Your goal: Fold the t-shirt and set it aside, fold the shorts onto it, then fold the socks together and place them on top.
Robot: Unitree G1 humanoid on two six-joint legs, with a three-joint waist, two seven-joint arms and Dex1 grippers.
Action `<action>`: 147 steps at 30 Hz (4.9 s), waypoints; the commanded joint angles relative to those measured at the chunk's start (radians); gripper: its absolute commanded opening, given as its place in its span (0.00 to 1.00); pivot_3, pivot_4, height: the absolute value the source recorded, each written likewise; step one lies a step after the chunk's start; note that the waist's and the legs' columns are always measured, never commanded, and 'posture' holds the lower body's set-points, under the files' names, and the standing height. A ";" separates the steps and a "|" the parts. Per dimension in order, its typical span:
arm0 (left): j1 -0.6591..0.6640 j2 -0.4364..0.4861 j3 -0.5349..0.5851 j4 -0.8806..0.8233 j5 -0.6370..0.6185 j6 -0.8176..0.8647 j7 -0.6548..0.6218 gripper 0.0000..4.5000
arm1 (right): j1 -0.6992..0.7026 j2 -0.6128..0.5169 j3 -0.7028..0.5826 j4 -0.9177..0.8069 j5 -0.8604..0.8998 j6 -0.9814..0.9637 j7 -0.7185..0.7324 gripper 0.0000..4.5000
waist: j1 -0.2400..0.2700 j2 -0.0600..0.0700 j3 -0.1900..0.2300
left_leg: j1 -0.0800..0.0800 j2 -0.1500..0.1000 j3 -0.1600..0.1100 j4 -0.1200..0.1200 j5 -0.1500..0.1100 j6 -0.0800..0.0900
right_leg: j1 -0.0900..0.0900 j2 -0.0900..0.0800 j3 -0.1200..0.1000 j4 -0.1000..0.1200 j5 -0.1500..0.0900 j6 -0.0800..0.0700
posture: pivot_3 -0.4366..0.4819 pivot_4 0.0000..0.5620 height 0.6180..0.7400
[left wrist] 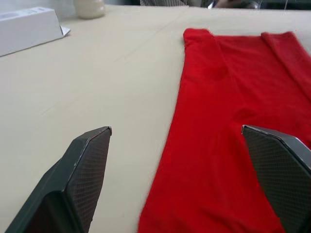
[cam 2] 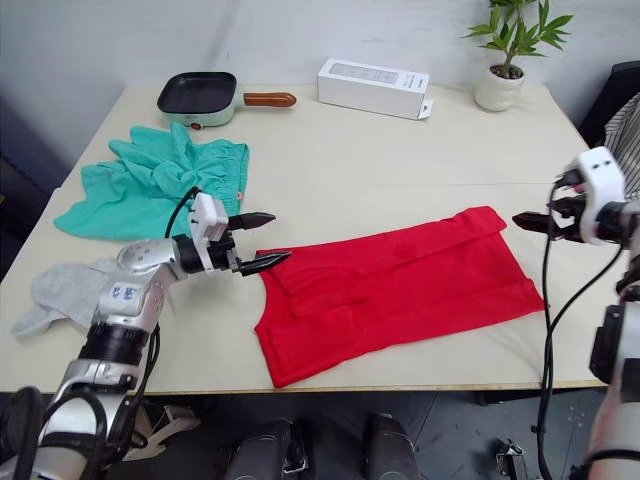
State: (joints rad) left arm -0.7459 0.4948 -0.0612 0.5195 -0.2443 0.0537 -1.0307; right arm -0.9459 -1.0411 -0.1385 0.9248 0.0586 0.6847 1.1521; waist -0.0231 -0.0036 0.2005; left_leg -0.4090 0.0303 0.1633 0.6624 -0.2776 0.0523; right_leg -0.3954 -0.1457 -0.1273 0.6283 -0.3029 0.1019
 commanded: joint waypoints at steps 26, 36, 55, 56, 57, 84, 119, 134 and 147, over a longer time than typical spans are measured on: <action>-0.349 -0.182 -0.093 0.607 0.237 0.037 -0.028 0.96 | 0.656 0.542 -0.403 -1.176 0.283 0.836 -0.505 0.71 | -0.008 -0.023 -0.015 | -0.012 0.000 0.002 0.002 0.003 0.005 | -0.013 -0.001 -0.006 0.000 0.010 0.001 | 0.48 0.27 1.00; -0.263 -0.176 -0.081 0.513 0.226 0.005 -0.040 0.29 | 0.645 0.520 -0.368 -1.163 0.319 0.725 -0.535 0.00 | -0.009 -0.023 -0.015 | -0.013 0.000 0.003 0.001 0.003 0.005 | -0.015 0.000 -0.006 0.000 0.010 0.001 | 0.48 0.27 1.00; 0.437 -0.261 0.002 -0.776 0.068 0.598 0.412 0.00 | 0.021 0.434 0.066 -0.122 0.089 -0.165 -0.394 0.00 | -0.007 -0.016 -0.015 | -0.012 -0.001 0.009 0.002 0.005 0.007 | -0.015 0.002 -0.003 0.001 0.011 0.002 | 0.48 0.27 1.00; 0.455 -0.276 -0.008 -0.814 0.065 0.628 0.438 0.00 | -0.003 0.440 0.071 -0.073 0.082 -0.210 -0.382 0.00 | -0.005 -0.015 -0.015 | -0.012 -0.001 0.009 0.002 0.005 0.007 | -0.015 0.002 -0.003 0.000 0.011 0.002 | 0.48 0.27 1.00; 0.463 -0.285 -0.015 -0.837 0.063 0.652 0.455 0.00 | -0.025 0.445 0.073 -0.028 0.076 -0.245 -0.376 0.00 | -0.002 -0.015 -0.015 | -0.012 -0.002 0.008 0.002 0.005 0.007 | -0.015 0.004 -0.003 0.000 0.011 0.002 | 0.48 0.27 1.00; -0.375 -0.312 -0.142 0.420 0.165 0.273 0.177 1.00 | 0.804 0.382 -0.192 -1.473 0.639 0.774 -0.340 0.99 | 0.024 -0.014 -0.014 | -0.015 -0.002 0.005 0.001 0.004 0.008 | -0.016 -0.002 -0.006 -0.003 0.011 0.003 | 0.48 0.27 1.00; 0.060 -0.333 0.120 -0.186 0.086 0.459 0.480 0.00 | 0.592 0.282 0.046 -1.109 0.573 0.437 -0.369 0.00 | -0.005 -0.014 -0.014 | -0.013 -0.001 0.006 0.002 0.003 0.008 | -0.015 -0.001 -0.005 -0.001 0.011 0.003 | 0.48 0.27 1.00; 0.107 -0.261 0.098 -0.218 0.086 0.393 0.499 0.11 | 0.389 0.328 0.179 -0.847 0.488 0.329 -0.246 0.00 | 0.019 -0.014 -0.014 | -0.013 -0.002 0.007 0.003 0.004 0.009 | -0.015 -0.001 -0.005 -0.001 0.012 0.004 | 0.48 0.27 1.00; 0.299 0.177 -0.075 -0.329 0.246 -0.229 0.124 1.00 | 0.648 0.096 0.066 -0.730 0.186 -0.892 0.075 0.88 | 0.019 -0.014 -0.014 | -0.012 -0.002 0.011 0.001 0.003 0.007 | -0.015 0.004 -0.005 -0.005 0.012 0.004 | 0.48 0.27 1.00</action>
State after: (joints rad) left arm -0.4587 0.6513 -0.0916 0.2020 -0.0342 0.0080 -0.8372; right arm -0.3013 -0.9337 -0.0472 0.1514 0.2982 0.0472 1.1893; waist -0.0040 -0.0177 0.1862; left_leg -0.4205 0.0280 0.1757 0.6630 -0.2748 0.0594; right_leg -0.4100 -0.1421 -0.1325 0.6222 -0.2902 0.1072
